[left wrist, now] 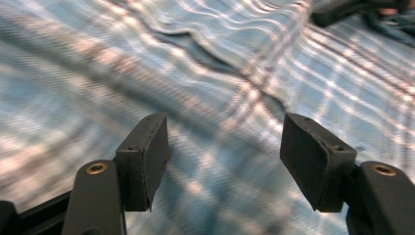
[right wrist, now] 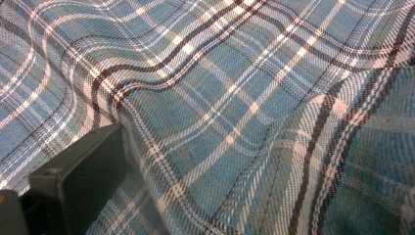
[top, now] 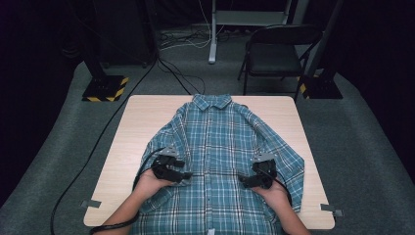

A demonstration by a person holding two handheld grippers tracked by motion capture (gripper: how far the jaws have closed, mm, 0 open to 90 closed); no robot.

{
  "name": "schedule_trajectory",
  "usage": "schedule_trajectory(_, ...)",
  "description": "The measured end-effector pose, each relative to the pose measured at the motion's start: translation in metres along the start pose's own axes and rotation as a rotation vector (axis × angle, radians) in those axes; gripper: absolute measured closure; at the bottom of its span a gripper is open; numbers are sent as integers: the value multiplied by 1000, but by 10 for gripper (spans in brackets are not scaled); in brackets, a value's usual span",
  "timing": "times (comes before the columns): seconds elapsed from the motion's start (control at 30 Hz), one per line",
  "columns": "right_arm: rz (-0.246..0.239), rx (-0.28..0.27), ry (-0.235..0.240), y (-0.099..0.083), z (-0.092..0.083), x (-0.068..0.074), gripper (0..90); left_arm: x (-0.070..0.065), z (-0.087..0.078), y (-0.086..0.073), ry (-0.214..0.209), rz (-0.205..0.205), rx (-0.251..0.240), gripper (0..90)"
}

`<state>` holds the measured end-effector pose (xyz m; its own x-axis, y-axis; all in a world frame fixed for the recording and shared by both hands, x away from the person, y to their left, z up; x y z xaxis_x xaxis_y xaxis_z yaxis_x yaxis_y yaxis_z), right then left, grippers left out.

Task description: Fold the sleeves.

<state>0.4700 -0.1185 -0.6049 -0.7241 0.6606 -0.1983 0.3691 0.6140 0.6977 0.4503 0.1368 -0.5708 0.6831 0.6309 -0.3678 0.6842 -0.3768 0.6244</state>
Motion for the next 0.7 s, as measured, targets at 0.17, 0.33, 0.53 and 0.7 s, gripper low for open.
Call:
schedule_trajectory(0.17, 1, 1, 0, 0, 0, 0, 0, -14, 21, -13, -16, 39, 109, 371)
schedule_trajectory(0.33, 1, 1, 0, 0, 0, 0, 0, -17, 14, -7, -5, 52, 73, 336)
schedule_trajectory(0.53, 2, 1, 0, 0, 0, 0, 0, 0, -28, 15, 85, 38, -85, 243)
schedule_trajectory(0.7, -10, 11, 20, 1, -2, 1, 69, 35, -59, 22, 228, 19, -186, 185)
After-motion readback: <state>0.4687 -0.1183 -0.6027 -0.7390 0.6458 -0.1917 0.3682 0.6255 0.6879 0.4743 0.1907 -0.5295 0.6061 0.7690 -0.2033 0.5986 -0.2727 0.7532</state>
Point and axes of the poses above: each handheld gripper's, and its own axes: z roughly forward along the jaws, y roughly out of its top, x roughly to its left, the point moved 9 cm from there along z, roughly forward along the jaws, and after that the axes turned 15 degrees about -z, right-handed, at the moved point
